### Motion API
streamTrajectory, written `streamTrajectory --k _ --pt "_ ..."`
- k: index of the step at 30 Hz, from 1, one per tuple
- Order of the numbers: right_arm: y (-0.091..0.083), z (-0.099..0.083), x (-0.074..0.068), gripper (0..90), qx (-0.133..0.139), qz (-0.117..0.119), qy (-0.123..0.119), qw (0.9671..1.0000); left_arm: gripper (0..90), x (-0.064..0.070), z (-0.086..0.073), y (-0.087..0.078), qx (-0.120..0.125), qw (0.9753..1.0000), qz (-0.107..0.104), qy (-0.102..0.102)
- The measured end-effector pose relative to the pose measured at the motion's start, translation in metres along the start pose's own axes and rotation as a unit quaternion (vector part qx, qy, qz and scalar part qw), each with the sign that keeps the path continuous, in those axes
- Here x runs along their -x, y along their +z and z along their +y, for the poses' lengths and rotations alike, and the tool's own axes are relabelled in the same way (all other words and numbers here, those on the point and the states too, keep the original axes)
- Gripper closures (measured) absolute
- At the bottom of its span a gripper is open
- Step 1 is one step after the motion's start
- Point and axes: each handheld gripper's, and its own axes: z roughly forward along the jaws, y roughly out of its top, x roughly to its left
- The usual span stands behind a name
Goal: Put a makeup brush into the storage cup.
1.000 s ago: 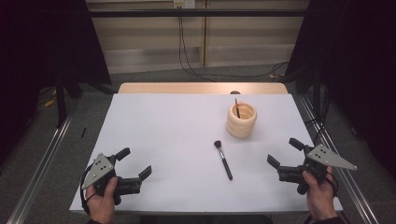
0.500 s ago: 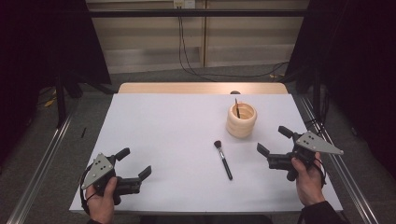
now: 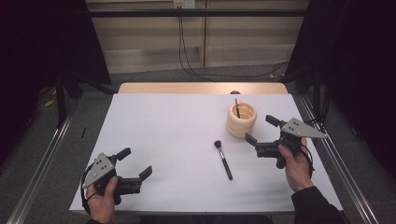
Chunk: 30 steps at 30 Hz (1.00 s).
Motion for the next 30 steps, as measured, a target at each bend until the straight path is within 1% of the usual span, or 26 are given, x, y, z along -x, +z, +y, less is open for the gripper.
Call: streamTrajectory --k 4,5,6,8,12,14,16,17,20,25,27,28,29,30 --pt "0.01 0.008 0.0 0.0 0.004 0.009 -0.003 1.0 1.4 0.0 0.0 0.0 -0.002 1.0 0.001 -0.002" --pt "0.014 0.01 -0.001 0.3 0.0 0.013 -0.003 0.9999 1.4 0.0 0.0 0.001 -0.003 1.0 0.002 -0.002" --pt "0.017 0.012 -0.001 0.3 -0.006 0.017 -0.003 0.9998 1.4 -0.001 -0.001 0.001 -0.002 1.0 -0.001 -0.005" --pt "0.025 0.014 -0.003 0.3 -0.011 0.024 -0.009 0.9996 1.4 -0.001 -0.001 0.001 -0.002 1.0 0.002 -0.006" --pt "0.039 0.022 -0.005 0.8 -0.018 0.027 -0.015 0.9994 1.4 -0.001 0.0 0.0 -0.001 1.0 0.001 -0.004" --pt "0.046 0.026 -0.006 0.9 -0.02 0.032 -0.018 0.9991 1.4 -0.001 0.0 0.0 -0.001 1.0 0.001 -0.005" --pt "0.051 0.03 -0.007 1.0 -0.026 0.039 -0.023 0.9986 1.4 -0.002 0.0 0.0 -0.002 1.0 0.002 -0.004" --pt "0.054 0.031 -0.008 1.0 -0.024 0.04 -0.024 0.9986 1.4 -0.002 0.0 0.0 -0.002 1.0 0.004 -0.003" --pt "0.06 0.034 -0.01 2.5 -0.033 0.051 -0.022 0.9979 1.5 -0.003 0.0 0.0 -0.004 1.0 0.003 -0.002" --pt "0.072 0.037 -0.011 3.1 -0.04 0.055 -0.022 0.9974 1.5 -0.002 0.0 0.0 -0.002 1.0 0.002 -0.003" --pt "0.074 0.039 -0.011 3.1 -0.045 0.057 -0.024 0.9971 1.5 -0.002 0.0 0.0 -0.003 1.0 0.005 -0.003" --pt "0.075 0.04 -0.011 3.0 -0.049 0.06 -0.027 0.9967 1.5 -0.003 0.0 0.0 -0.002 1.0 0.001 -0.003" --pt "0.077 0.041 -0.01 3.0 -0.051 0.062 -0.022 0.9966 1.5 -0.003 0.0 0.0 -0.002 1.0 0.001 -0.004" --pt "0.078 0.041 -0.01 3.1 -0.05 0.061 -0.021 0.9966 1.5 -0.003 0.0 0.0 -0.007 1.0 0.003 0.001"
